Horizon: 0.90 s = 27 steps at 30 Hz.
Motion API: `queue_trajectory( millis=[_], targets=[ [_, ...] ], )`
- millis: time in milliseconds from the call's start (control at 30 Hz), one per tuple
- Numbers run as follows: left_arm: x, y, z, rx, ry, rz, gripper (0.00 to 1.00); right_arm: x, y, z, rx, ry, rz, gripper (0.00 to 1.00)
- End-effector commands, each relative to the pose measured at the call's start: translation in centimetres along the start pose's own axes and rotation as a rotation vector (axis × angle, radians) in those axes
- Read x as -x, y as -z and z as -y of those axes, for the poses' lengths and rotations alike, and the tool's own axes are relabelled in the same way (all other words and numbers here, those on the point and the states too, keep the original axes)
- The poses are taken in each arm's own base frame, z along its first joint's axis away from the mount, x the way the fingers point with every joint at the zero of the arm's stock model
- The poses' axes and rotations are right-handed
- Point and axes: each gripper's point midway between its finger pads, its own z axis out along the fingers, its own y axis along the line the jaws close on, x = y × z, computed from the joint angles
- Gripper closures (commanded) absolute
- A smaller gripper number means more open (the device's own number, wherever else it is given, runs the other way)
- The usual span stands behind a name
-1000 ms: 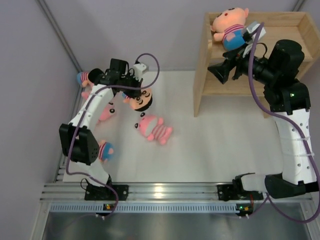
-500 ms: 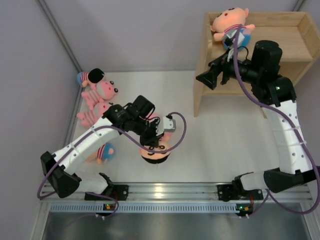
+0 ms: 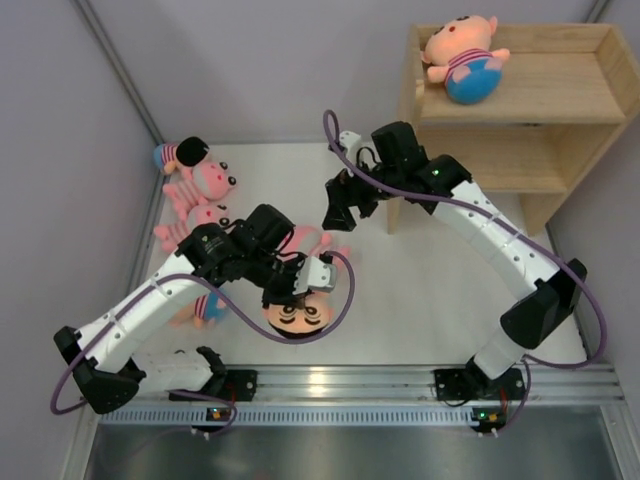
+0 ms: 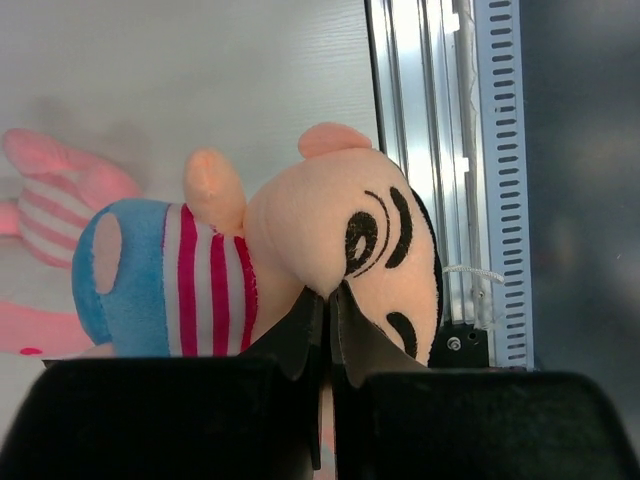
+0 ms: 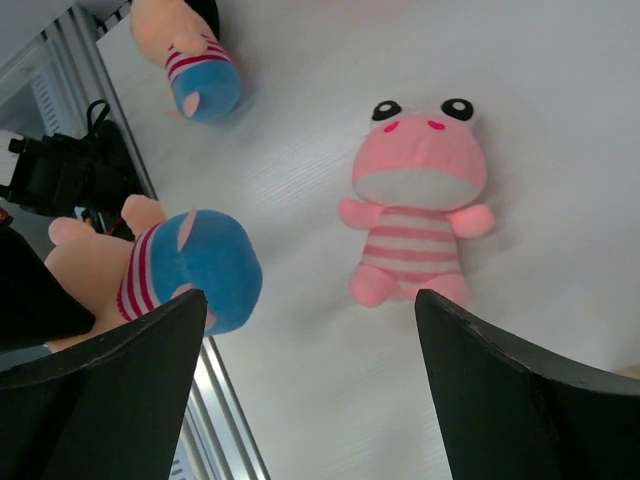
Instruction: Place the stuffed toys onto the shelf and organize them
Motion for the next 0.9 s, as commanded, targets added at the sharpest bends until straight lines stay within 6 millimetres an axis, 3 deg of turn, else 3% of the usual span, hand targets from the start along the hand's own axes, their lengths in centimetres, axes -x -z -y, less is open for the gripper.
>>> queue_trajectory(
  millis=[0, 167, 300, 533, 567, 667, 700, 767, 800, 867],
  targets=[
    [-0.2, 0.3, 0.6, -0.008, -0.061, 0.002, 1.00, 0.3, -2.2, -3.6, 0.165, 0.045, -0.002, 0.14],
    [-0.3, 0.8, 0.4, 0.022, -0.084, -0.004, 1.00, -1.6, -4.3, -5.7, 0.327, 0.054, -0.066, 0.11],
    [-0.4, 1.1, -0.3, 0.055, -0.103, -0.022, 1.00, -3.6, -6.3, -5.6, 0.374, 0.016, -0.151, 0.12],
    [0.0, 1.6, -0.8, 0.084, -0.127, -0.023, 1.00, -5.6, -7.6, -7.5, 0.464, 0.001, -0.190, 0.17],
    [-0.1, 1.6, -1.0, 0.088, -0.131, -0.027, 1.00, -5.5, -7.7, -7.9, 0.488, -0.005, -0.183, 0.20],
    [-0.3, 1.9, -1.5, 0.117, -0.138, -0.046, 1.00, -5.9, -7.8, -9.1, 0.552, -0.007, -0.196, 0.44],
    [-0.4, 2.0, -1.7, 0.126, -0.142, -0.054, 1.00, -6.1, -7.8, -9.3, 0.564, -0.007, -0.199, 0.55],
    [-0.7, 2.3, -2.3, 0.163, -0.152, -0.078, 1.00, -6.4, -7.7, -9.9, 0.581, 0.001, -0.209, 0.64],
    [-0.8, 2.4, -2.5, 0.174, -0.153, -0.089, 1.00, -6.6, -7.6, -10.0, 0.586, 0.002, -0.217, 0.79],
    [-1.3, 2.6, -3.1, 0.204, -0.160, -0.115, 1.00, -6.7, -7.5, -10.2, 0.580, 0.012, -0.219, 0.97]
  ],
)
